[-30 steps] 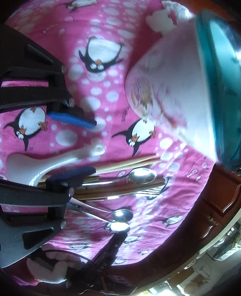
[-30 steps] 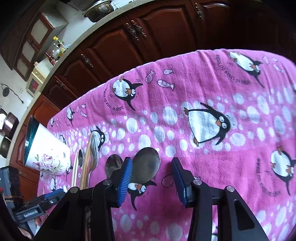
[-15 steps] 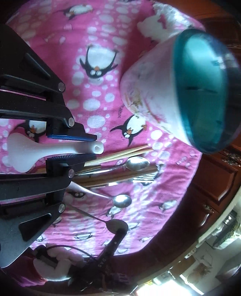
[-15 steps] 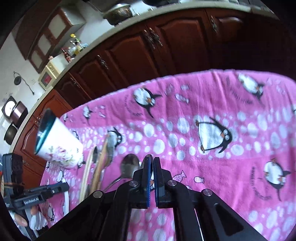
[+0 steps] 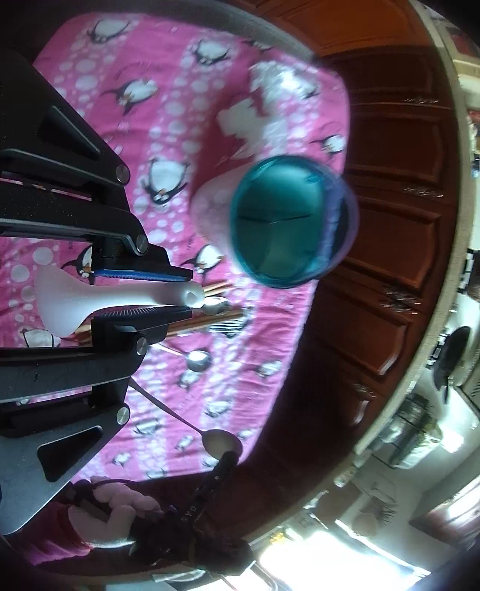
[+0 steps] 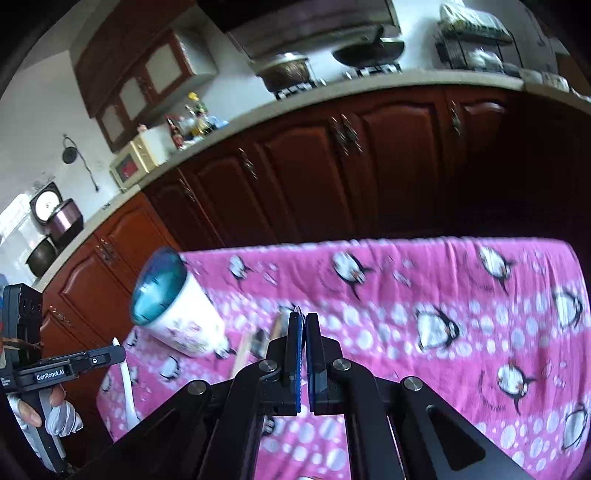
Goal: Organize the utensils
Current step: 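Lift the white spoon with the left tool and carry it over the holder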
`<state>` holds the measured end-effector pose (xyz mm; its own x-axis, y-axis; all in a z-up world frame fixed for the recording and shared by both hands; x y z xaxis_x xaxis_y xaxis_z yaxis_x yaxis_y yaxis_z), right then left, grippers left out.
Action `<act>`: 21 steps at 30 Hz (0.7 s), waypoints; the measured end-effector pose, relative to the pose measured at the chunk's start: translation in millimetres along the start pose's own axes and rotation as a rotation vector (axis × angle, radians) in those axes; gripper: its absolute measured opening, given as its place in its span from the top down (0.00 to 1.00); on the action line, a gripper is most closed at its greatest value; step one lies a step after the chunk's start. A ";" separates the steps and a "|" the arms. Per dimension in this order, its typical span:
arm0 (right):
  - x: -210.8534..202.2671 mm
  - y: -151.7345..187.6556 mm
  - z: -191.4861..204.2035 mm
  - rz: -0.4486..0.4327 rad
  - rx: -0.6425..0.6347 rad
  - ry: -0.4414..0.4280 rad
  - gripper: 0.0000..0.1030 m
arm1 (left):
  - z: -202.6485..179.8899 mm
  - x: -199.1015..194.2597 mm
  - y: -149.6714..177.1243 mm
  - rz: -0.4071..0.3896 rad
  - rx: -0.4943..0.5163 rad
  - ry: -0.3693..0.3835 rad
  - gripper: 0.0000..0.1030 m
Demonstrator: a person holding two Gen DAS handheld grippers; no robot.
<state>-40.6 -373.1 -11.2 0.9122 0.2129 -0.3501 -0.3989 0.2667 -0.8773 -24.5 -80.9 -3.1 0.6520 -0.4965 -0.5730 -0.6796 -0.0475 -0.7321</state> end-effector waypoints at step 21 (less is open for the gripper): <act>96.8 -102.1 157.8 -0.225 -0.293 -0.023 0.99 | 64.0 36.5 -141.7 -0.386 0.105 -0.276 0.88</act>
<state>73.7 -231.3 96.3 0.9703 0.2019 -0.1329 -0.1417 0.0296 -0.9895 117.1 -36.9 56.2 0.9243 -0.2111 -0.3179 -0.3419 -0.0883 -0.9356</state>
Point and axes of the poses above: each gripper's, at about its wrist camera, not at the fingertips, and x roughly the way its jaws point, z to its left, y to its underside, the point moved 5 cm from there along x, roughly the way its jaws point, and after that the axes turned 13 degrees about -z, right-handed, at the moved point
